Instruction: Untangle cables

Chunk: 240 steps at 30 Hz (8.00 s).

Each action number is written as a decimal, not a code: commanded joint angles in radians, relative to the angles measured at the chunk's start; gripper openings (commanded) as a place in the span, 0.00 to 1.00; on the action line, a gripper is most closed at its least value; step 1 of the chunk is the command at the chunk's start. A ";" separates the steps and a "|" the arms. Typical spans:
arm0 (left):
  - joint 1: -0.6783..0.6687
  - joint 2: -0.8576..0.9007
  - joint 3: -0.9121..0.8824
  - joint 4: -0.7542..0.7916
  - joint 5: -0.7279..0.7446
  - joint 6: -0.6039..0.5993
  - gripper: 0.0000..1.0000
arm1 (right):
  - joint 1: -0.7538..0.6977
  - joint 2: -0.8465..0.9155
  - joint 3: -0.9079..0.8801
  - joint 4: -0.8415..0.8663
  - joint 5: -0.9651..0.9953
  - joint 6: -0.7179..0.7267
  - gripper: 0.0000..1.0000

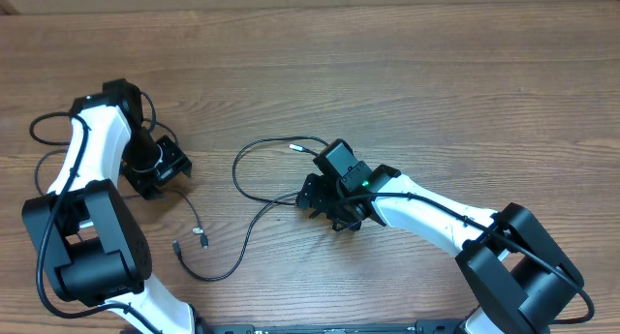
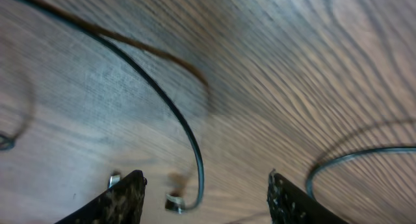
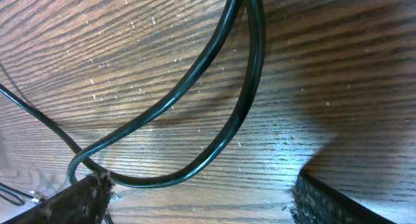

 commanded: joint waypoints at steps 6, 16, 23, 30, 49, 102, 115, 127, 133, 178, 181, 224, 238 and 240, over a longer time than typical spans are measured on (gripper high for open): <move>-0.006 0.005 -0.138 0.124 -0.060 -0.081 0.49 | 0.002 0.007 -0.005 -0.005 0.014 -0.003 0.89; 0.021 0.002 -0.091 0.134 -0.097 -0.074 0.04 | 0.002 0.007 -0.005 -0.006 0.014 -0.003 0.89; 0.076 0.001 0.085 0.089 -0.142 -0.074 0.04 | 0.002 0.007 -0.005 -0.004 0.014 -0.003 0.90; 0.105 0.001 0.144 0.102 -0.157 -0.074 0.10 | 0.002 0.007 -0.005 -0.003 0.014 -0.003 0.90; 0.070 0.002 0.143 0.071 -0.106 -0.074 1.00 | 0.002 0.007 -0.005 -0.002 0.014 -0.003 0.90; 0.070 0.002 0.143 0.078 -0.108 -0.074 1.00 | 0.002 -0.014 0.009 -0.002 -0.017 -0.092 0.08; 0.070 0.002 0.143 0.078 -0.108 -0.074 1.00 | 0.002 -0.068 0.108 0.000 0.000 -0.113 0.46; 0.072 0.002 0.143 0.079 -0.111 -0.074 0.99 | 0.002 -0.064 0.079 -0.058 0.166 -0.069 1.00; 0.072 0.002 0.143 0.078 -0.111 -0.074 0.99 | 0.002 -0.045 0.071 -0.051 0.205 -0.067 1.00; 0.268 0.002 0.157 0.001 -0.321 0.125 1.00 | 0.002 -0.045 0.071 -0.040 0.205 -0.086 1.00; 0.288 0.003 0.151 0.001 -0.320 0.125 1.00 | 0.002 -0.045 0.071 -0.043 0.205 -0.086 1.00; 0.438 0.003 -0.084 0.285 0.309 0.275 0.59 | 0.005 -0.045 0.071 -0.010 0.116 -0.086 0.71; 0.409 0.003 -0.084 0.311 0.416 0.338 0.82 | 0.005 -0.045 0.071 -0.010 0.119 -0.087 0.80; 0.409 0.001 -0.084 0.314 0.435 0.338 0.82 | 0.005 -0.045 0.071 -0.010 0.119 -0.095 0.81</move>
